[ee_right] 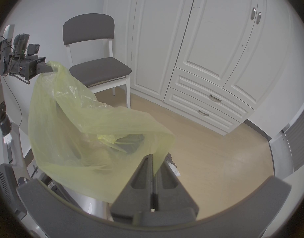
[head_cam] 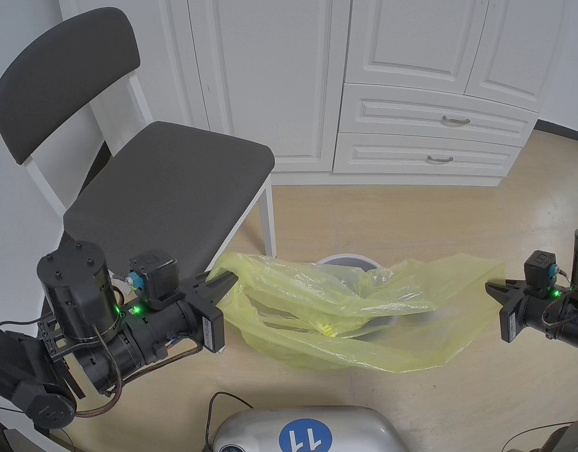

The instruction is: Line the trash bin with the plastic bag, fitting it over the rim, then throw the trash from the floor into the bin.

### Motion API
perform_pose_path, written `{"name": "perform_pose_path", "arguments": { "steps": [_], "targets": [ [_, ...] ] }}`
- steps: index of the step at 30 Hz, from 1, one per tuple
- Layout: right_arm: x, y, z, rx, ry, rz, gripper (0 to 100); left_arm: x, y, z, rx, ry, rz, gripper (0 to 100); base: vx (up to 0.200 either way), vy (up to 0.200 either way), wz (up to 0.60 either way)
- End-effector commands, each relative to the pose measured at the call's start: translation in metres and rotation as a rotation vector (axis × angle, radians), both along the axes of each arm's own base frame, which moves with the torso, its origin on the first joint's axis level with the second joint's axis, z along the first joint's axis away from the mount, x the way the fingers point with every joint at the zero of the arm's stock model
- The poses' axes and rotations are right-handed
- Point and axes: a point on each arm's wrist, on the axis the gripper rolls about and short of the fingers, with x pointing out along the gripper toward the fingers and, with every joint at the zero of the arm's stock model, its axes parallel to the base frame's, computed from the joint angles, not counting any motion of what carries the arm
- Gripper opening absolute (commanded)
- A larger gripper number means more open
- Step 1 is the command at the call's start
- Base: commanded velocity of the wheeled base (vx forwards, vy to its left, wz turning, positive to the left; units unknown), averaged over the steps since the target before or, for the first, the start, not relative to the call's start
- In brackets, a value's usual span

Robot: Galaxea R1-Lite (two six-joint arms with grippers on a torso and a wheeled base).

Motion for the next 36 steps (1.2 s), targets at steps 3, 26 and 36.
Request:
{"name": "perform_pose_path", "arguments": {
  "steps": [3, 26, 36],
  "targets": [
    [0.007, 0.014, -0.005, 0.025, -0.019, 0.058, 0, 0.010, -0.015, -0.012, -0.052, -0.045, -0.048, 0, 0.000, 0.000, 0.00],
    [-0.003, 0.068, -0.004, 0.318, -0.036, 0.270, 0, 0.010, -0.092, -0.021, -0.343, -0.043, -0.231, 0, 0.000, 0.000, 0.00],
    [0.021, 0.085, -0.031, 0.365, -0.012, 0.243, 0, 0.033, -0.104, -0.043, -0.363, 0.023, -0.188, 0, 0.000, 0.000, 0.00]
  ]
}}
